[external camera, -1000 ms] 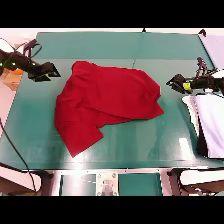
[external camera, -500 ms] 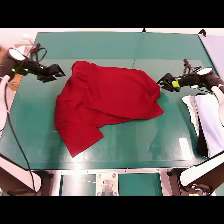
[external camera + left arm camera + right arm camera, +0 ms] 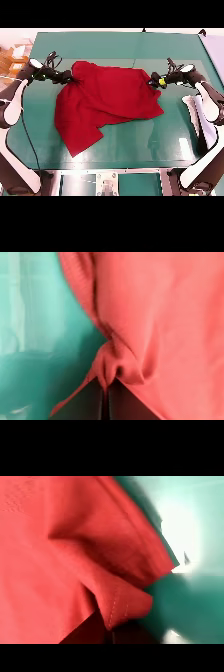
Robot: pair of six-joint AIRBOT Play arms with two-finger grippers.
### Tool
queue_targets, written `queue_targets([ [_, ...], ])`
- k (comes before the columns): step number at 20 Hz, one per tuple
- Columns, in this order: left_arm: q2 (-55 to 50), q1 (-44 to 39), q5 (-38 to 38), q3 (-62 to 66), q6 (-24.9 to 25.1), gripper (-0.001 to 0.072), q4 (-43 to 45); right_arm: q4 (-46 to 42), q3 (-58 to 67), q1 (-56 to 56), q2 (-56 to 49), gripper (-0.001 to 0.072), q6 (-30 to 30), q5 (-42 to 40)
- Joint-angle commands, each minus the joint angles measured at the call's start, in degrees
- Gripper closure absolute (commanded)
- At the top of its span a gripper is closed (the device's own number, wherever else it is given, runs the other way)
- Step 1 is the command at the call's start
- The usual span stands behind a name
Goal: Fold the shirts.
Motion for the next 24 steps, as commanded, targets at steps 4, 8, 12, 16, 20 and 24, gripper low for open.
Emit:
queue_targets([
  [4, 5.9, -0.2, -12.2, 8.9, -1.5, 0.0688, 11.1, 2.3, 12.9, 0.3, 5.2, 0.0696, 0.2, 9.0],
  [8, 19.4, -0.2, -17.0, 13.7, -2.8, 0.0687, 19.9, 2.1, 15.7, -1.3, 19.5, 0.0697, -0.5, 8.7],
  [12, 39.2, -0.2, -16.8, 13.7, -2.7, 0.0687, 19.1, 2.1, 15.7, -4.3, 37.6, 0.0696, -3.1, 7.6],
  [16, 56.6, -0.2, -16.2, 13.7, -2.6, 0.0687, 19.3, 2.1, 15.7, -9.1, 51.5, 0.0696, -4.4, 7.6],
  [20, 65.1, -0.2, -16.8, 13.7, -3.3, 0.0687, 19.4, 2.1, 15.7, -11.7, 58.1, 0.0696, -4.7, 7.6],
  [24, 63.5, -0.2, -21.6, 11.9, -4.7, 0.0686, 19.4, 1.7, 12.7, -11.6, 58.0, 0.0696, -4.7, 7.9],
])
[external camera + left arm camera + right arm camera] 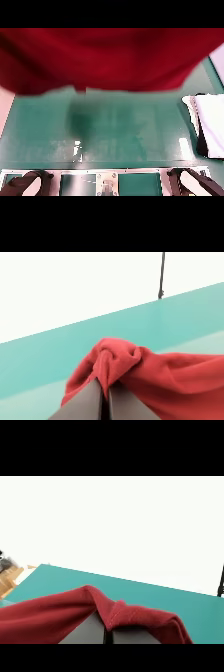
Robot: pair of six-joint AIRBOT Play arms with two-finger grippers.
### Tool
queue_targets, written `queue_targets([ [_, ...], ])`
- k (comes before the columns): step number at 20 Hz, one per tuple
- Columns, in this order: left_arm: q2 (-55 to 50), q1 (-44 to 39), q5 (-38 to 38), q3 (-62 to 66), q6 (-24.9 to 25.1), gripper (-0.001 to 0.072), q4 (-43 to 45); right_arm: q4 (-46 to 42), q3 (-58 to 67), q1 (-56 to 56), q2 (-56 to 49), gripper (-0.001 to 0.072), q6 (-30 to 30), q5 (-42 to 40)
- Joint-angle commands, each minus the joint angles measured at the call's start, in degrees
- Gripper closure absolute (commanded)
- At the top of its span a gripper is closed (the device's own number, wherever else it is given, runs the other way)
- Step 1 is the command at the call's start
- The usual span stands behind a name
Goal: Fold the shirts.
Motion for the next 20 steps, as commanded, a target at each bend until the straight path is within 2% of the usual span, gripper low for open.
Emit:
queue_targets([
  [1, -0.2, 0.0, -3.3, -3.5, -1.2, 0.0686, 0.2, -0.2, -4.7, -0.5, 1.1, 0.0696, -0.2, 0.1],
  [3, -3.0, 0.0, -2.4, -10.6, -1.1, 0.0686, -0.9, -0.2, -13.9, 0.1, 0.7, 0.0696, -1.5, -0.3],
  [5, -6.8, 0.0, 0.4, -20.0, -0.4, 0.0686, -4.0, -0.2, -26.3, 2.0, -0.3, 0.0695, -3.3, -4.3],
  [9, -20.9, 0.0, 17.6, -38.7, 11.3, 0.0686, -15.8, 0.0, -48.7, 8.7, -10.2, 0.0696, -7.3, -23.0],
  [10, -26.1, 0.0, 22.3, -40.2, 13.0, 0.0686, -17.6, 0.0, -50.4, 9.8, -14.8, 0.0695, -7.3, -26.9],
  [12, -35.8, 0.0, 27.0, -38.7, 16.2, 0.0686, -21.6, 2.1, -48.7, 10.7, -25.7, 0.0696, -7.3, -29.5],
  [13, -40.1, 0.0, 27.0, -36.6, 18.5, 0.0686, -23.6, 4.0, -46.4, 10.7, -30.7, 0.0695, -7.3, -29.1],
  [15, -46.0, 0.0, 25.7, -32.1, 19.4, 0.0685, -24.1, 5.5, -41.5, 10.7, -37.2, 0.0693, -7.0, -27.7],
  [16, -47.4, 0.0, 24.8, -30.5, 19.1, 0.0677, -23.9, 5.5, -39.2, 10.6, -39.0, 0.0612, -7.0, -26.4],
  [17, -47.6, 0.4, 23.7, -29.6, 18.5, 0.0355, -23.6, 5.4, -37.7, 10.2, -39.4, 0.0512, -7.0, -24.9],
  [18, -47.6, 1.3, 21.1, -28.1, 17.0, 0.0037, -23.5, 4.6, -36.3, 9.3, -39.2, 0.0470, -7.0, -22.9],
  [19, -47.6, 3.0, 16.4, -25.8, 15.9, 0.0028, -23.2, 3.7, -34.7, 7.7, -38.8, 0.0427, -6.9, -19.2],
  [20, -47.5, 5.2, 10.5, -23.1, 15.8, 0.0027, -22.8, 3.1, -33.6, 5.6, -38.2, 0.0420, -5.6, -14.9],
])
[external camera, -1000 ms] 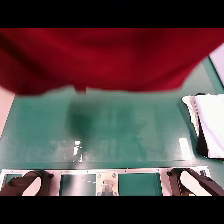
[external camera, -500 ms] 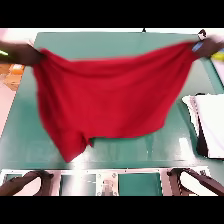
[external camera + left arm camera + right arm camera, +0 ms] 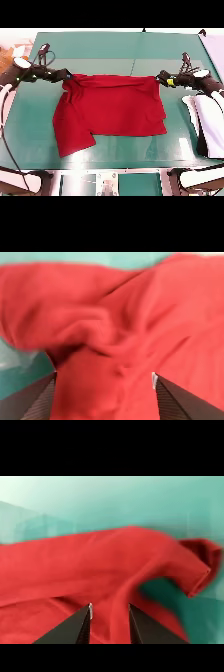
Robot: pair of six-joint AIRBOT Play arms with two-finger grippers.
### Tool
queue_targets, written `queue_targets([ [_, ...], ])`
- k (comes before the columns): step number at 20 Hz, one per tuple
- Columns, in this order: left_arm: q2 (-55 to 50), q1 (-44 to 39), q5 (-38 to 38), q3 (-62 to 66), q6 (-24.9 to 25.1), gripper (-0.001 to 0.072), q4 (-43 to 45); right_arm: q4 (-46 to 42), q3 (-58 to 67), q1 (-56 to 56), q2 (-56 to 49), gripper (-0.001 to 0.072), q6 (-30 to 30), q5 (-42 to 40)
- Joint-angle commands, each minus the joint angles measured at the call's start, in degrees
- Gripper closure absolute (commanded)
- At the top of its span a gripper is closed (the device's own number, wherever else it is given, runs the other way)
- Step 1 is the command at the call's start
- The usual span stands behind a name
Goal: Fold the shirts.
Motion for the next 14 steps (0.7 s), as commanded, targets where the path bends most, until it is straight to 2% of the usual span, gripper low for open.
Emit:
queue_targets([
  [1, -2.3, 5.8, -16.4, 7.8, -0.9, 0.0027, 0.1, -1.2, 3.8, -5.5, -0.7, 0.0421, 2.1, 11.9],
  [4, -2.2, 14.6, -32.5, 9.8, -1.5, 0.0028, 0.1, -1.5, 0.3, -13.3, 3.7, 0.0443, 2.3, 23.7],
  [7, -2.2, 21.4, -39.8, 1.5, -1.7, 0.0028, 0.2, -3.5, -11.5, -20.6, 12.6, 0.0450, 2.3, 26.0],
  [9, -2.2, 23.7, -38.5, -6.8, -0.4, 0.0028, 2.6, -5.4, -18.8, -26.0, 18.6, 0.0449, 2.4, 26.0],
  [11, -2.3, 23.7, -33.4, -13.0, 0.4, 0.0028, 7.8, -6.6, -24.7, -30.7, 23.9, 0.0446, 2.5, 26.1],
  [14, -2.3, 23.4, -27.0, -18.9, 1.3, 0.0028, 8.3, -8.9, -31.1, -35.3, 28.9, 0.0418, 4.6, 26.4],
])
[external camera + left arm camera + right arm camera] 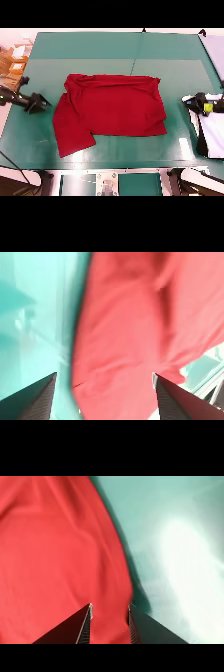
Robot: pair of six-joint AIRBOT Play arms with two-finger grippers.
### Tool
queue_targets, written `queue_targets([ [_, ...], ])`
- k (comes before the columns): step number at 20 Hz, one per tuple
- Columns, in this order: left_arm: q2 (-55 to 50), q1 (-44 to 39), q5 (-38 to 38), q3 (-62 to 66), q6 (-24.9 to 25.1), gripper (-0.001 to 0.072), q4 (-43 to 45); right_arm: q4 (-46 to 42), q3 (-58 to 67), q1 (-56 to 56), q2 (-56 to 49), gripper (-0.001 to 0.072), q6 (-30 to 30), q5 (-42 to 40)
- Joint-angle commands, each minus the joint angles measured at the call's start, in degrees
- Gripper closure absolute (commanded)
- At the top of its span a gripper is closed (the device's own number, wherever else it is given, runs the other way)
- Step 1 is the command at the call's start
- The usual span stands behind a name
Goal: Fold the shirts.
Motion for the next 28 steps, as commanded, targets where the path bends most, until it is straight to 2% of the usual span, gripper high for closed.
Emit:
queue_targets([
  [1, 0.0, 0.9, 5.2, -7.7, 1.0, 0.0028, 2.1, -3.8, -8.2, -5.6, 5.7, 0.0418, 2.3, 1.2],
  [3, -0.1, 0.9, 5.4, -9.8, 2.2, 0.0028, -1.2, -4.7, -10.9, -5.9, 5.7, 0.0415, 2.3, 1.5],
  [4, -0.1, 0.9, 5.5, -10.6, 3.5, 0.0029, -4.3, -4.5, -12.2, -5.8, 5.7, 0.0373, 2.3, 1.4],
  [5, -0.1, 0.9, 5.4, -11.3, 4.9, 0.0067, -7.0, -4.3, -13.6, -5.5, 5.7, 0.0336, 2.3, 1.3],
  [7, -0.1, 0.8, 4.3, -11.8, 7.0, 0.0169, -9.5, -4.4, -15.9, -5.6, 5.7, 0.0335, 2.3, 0.9],
  [8, -0.1, 0.8, 3.3, -11.8, 7.2, 0.0170, -8.9, -4.4, -16.5, -5.6, 5.7, 0.0318, 2.3, 0.7],
  [9, -0.1, 0.8, 2.8, -11.8, 7.4, 0.0172, -9.0, -4.4, -16.9, -5.6, 5.7, 0.0272, 2.3, 0.4],
  [10, -0.1, 0.7, 2.8, -11.8, 7.4, 0.0180, -9.2, -4.4, -17.0, -5.6, 5.4, 0.0271, 2.4, 0.7],
  [11, -0.1, 0.4, 2.8, -11.8, 8.0, 0.0349, -9.4, -4.4, -17.0, -5.6, 5.0, 0.0271, 2.7, 1.2],
  [12, -0.1, -0.5, 3.1, -11.8, 9.2, 0.0394, -9.5, -4.3, -17.0, -5.6, 4.6, 0.0271, 2.7, 1.8],
  [14, -0.2, -3.1, 4.8, -11.8, 10.3, 0.0397, -9.2, -4.3, -17.8, -5.6, 4.2, 0.0272, 2.7, 2.0],
  [15, -0.2, -4.2, 5.7, -11.8, 10.4, 0.0565, -8.9, -4.4, -18.5, -5.6, 4.1, 0.0271, 2.7, 2.0],
  [16, -0.2, -4.8, 6.6, -11.7, 10.4, 0.0684, -8.5, -4.3, -19.5, -5.6, 3.8, 0.0272, 2.7, 2.0],
  [19, -0.2, -4.7, 7.7, -11.6, 10.3, 0.0686, -8.3, -3.9, -22.4, -4.7, 2.5, 0.0271, 2.7, 0.0],
  [25, -0.2, -4.7, 6.6, -11.6, 9.7, 0.0685, -8.0, -1.5, -23.3, 4.6, -1.8, 0.0286, 1.9, -4.3],
  [26, -0.2, -4.7, 6.3, -11.6, 9.7, 0.0685, -8.0, -0.5, -23.2, 5.3, -2.3, 0.0303, 1.3, -5.3],
  [28, -0.2, -4.7, 5.9, -11.6, 8.3, 0.0685, -8.0, 1.8, -23.2, 5.6, -2.5, 0.0426, -0.7, -6.0],
])
